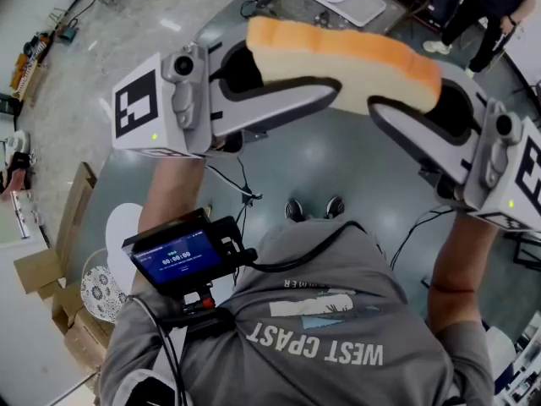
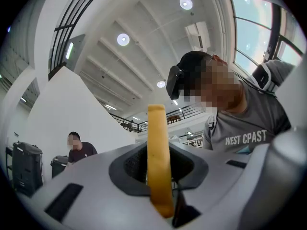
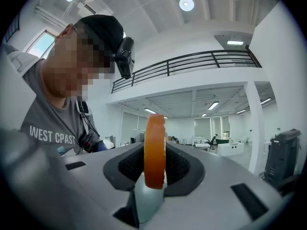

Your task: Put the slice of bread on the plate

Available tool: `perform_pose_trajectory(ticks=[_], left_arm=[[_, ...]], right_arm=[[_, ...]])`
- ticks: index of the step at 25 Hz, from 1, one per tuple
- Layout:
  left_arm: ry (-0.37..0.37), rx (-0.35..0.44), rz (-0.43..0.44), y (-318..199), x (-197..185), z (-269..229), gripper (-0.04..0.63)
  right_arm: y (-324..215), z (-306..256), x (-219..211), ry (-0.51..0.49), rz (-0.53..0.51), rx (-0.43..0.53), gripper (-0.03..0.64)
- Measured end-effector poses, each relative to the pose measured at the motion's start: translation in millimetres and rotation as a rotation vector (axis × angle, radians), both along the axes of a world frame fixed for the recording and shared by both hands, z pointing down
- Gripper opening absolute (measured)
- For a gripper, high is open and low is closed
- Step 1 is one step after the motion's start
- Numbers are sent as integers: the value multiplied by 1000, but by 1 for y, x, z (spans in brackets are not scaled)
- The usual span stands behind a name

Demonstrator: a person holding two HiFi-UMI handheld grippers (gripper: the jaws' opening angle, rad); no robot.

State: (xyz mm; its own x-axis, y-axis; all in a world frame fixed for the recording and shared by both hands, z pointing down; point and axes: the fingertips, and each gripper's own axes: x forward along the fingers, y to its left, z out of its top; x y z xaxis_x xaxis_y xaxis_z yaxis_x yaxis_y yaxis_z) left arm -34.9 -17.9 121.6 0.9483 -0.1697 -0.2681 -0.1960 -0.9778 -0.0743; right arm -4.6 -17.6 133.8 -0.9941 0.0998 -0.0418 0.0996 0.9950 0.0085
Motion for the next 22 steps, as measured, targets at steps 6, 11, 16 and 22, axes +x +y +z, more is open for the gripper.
perform_pose_trajectory(ticks=[6,11,16,22], left_arm=[[3,-7,7,-1,0,1,92],[5,-13,16,-2,-1,1,92],[14,-22,28,-5,-2,0,92],[15,-22,39,-8,-2,1,91]], right_arm=[[0,2,1,5,12,-4,94],[-1,1,0,8,22,-9,94],[-4,0,-1,9,37,-21,94],[-7,0,-1,13,58,-26,94]])
